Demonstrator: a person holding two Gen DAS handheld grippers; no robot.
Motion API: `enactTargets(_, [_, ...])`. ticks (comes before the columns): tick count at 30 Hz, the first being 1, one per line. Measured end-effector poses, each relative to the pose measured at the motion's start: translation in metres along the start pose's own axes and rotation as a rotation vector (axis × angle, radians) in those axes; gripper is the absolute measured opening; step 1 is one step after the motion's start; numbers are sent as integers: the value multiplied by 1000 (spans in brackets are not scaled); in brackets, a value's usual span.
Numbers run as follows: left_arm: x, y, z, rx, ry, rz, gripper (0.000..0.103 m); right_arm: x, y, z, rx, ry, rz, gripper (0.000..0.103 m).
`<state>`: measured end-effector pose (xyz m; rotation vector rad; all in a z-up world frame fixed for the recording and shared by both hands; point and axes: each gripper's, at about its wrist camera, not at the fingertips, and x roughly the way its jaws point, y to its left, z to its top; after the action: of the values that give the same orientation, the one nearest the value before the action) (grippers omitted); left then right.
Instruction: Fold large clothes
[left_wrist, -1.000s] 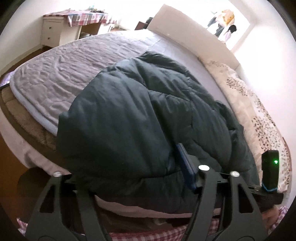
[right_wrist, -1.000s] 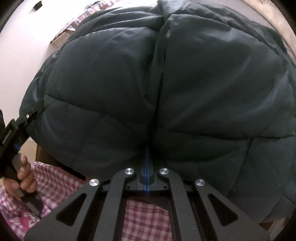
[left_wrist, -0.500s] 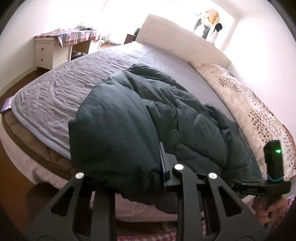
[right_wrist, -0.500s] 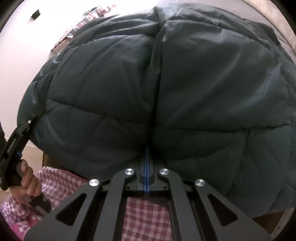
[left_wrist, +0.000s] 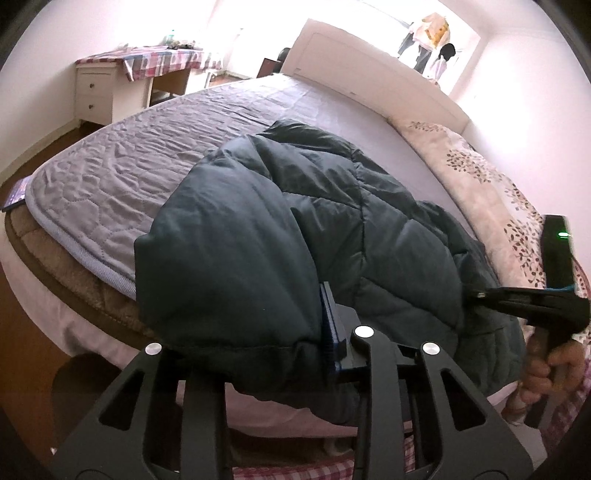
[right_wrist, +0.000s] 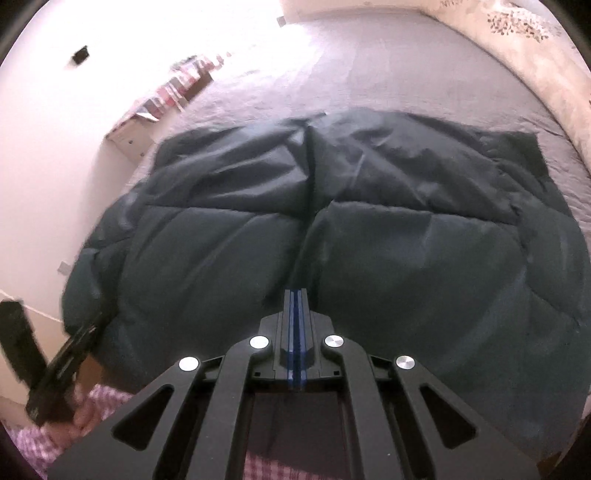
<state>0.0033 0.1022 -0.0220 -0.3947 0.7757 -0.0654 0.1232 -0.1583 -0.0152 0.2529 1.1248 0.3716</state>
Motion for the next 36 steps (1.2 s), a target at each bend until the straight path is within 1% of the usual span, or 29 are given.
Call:
enactTargets(1, [0, -1, 0, 1, 0, 1, 34, 11, -3, 3, 6, 33, -9, 2])
enactTargets(2, [0, -2, -1, 4, 0, 1, 38, 17, -5, 3, 9, 44, -12, 0])
enactTargets(6, [1, -3, -2, 15, -3, 7, 42, 35, -11, 3, 26, 63, 3, 0])
enactTargets(9, [5, 0, -3, -2, 10, 14, 52, 37, -12, 3, 20, 57, 5, 0])
enactTargets(10, [7, 2, -4, -17, 20, 15, 57, 37, -13, 2, 28, 56, 14, 0])
enactTargets(11, [9, 4, -4, -29, 26, 12, 60, 37, -14, 2, 43, 55, 27, 0])
enactTargets(14, [14, 11, -6, -62, 41, 8, 65, 36, -21, -1, 80, 66, 52, 0])
enactTargets(17, [16, 14, -8, -74, 54, 15, 67, 25, -22, 1, 113, 81, 51, 0])
enactTargets(18, [17, 15, -8, -78, 57, 16, 67, 15, -19, 2, 115, 51, 52, 0])
enactTargets(20, [18, 16, -8, -82, 59, 14, 67, -9, -11, 7, 86, -57, 92, 0])
enactTargets(22, [19, 16, -8, -85, 61, 14, 68, -23, -3, 18, 62, -123, 96, 0])
enactTargets(24, [20, 16, -8, -87, 61, 14, 68, -25, 1, 36, 45, -146, 71, 0])
enactTargets(25, [20, 16, -8, -88, 61, 14, 68, -21, 3, 48, 41, -140, 58, 0])
enactTargets(26, [20, 16, -9, -89, 61, 13, 68, -21, 3, 48, 41, -140, 58, 0])
enactTargets(28, [20, 16, -9, -88, 61, 13, 68, -5, 4, 69, 46, -119, 42, 0])
enactTargets(30, [20, 16, -9, -86, 60, 10, 68, 16, -1, 88, 69, -91, -7, 0])
enactTargets(33, [21, 17, -9, -85, 56, 1, 72, 52, -11, 100, 97, -8, -77, 0])
enactTargets(34, [22, 18, -8, -83, 54, -4, 72, 69, -18, 101, 104, 40, -74, 0])
enactTargets(36, [24, 19, -9, -82, 52, -8, 73, 82, -22, 101, 103, 65, -68, 0])
